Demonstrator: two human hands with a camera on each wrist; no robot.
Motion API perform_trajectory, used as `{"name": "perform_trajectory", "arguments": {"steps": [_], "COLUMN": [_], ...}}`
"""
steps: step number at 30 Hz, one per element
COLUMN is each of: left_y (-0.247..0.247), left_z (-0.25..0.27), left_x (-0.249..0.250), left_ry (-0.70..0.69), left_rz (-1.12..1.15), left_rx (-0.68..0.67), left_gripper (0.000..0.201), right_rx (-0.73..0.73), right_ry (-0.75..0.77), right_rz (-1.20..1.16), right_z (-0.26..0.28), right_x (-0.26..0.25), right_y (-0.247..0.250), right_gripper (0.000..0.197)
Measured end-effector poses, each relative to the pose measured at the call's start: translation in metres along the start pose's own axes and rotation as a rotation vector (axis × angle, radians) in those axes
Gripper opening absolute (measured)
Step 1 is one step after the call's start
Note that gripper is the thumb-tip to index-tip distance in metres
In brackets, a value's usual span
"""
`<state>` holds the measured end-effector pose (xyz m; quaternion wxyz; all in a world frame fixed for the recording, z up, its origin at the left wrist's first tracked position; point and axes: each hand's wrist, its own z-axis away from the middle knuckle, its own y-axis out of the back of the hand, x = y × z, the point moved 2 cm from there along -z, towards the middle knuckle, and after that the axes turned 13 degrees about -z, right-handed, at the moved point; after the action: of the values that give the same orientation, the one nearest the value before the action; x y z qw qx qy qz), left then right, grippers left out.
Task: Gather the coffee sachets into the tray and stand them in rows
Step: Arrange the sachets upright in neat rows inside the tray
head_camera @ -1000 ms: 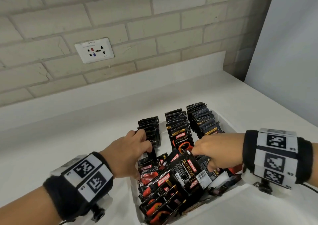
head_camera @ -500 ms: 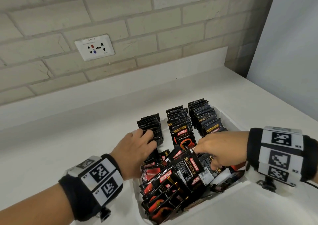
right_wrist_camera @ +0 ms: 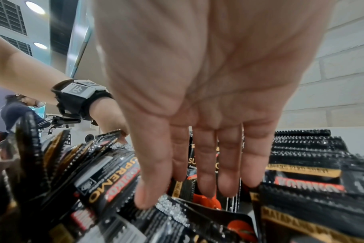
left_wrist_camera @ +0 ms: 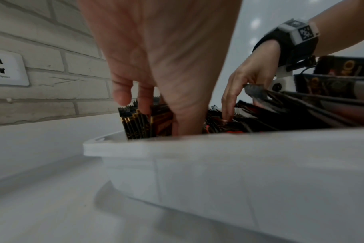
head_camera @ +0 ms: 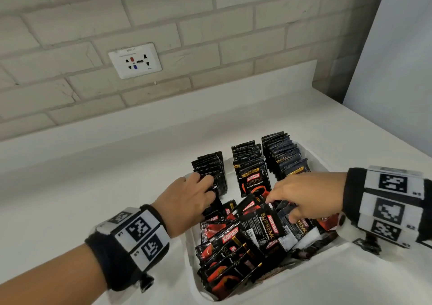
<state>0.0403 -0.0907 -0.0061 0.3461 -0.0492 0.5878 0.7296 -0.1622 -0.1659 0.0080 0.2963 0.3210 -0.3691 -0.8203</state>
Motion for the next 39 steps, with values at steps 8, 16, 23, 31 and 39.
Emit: {"name": "perform_trajectory", "arguments": {"steps": [8,16,23,31,39], "left_y": [-0.003,-0.001,0.016,0.014,0.001], "left_z": [-0.005,-0.012,-0.012,-0.021,-0.021], "left_x": [0.002,0.004,-0.017,-0.030,-0.036], "left_ry": [0.092,0.053,0.158,0.358,0.506], "left_rz": [0.169,0.148,0.271,0.294,0.380], "left_rx": [-0.060,-0.104,0.074,0.154,0.022], "left_gripper": [0.049,0.053,0.031,0.054,0.092], "right_rx": [0.102,0.120,0.120,0.130,0.275], "right_ry": [0.004,0.080,0.068,0.066,0.082], "right_rz": [0.043,0.037,0.027,-0.020,-0.825], "right_z": [0.002,0.002,0.004,0.008,-0.016], "right_x": [-0.005,-0.021,-0.015,-0.013,-0.032], "right_y": [0.013,0.022,0.022,0.023,0.056], "right_gripper": [0.048,0.046,0.048,0.050,0.055]}}
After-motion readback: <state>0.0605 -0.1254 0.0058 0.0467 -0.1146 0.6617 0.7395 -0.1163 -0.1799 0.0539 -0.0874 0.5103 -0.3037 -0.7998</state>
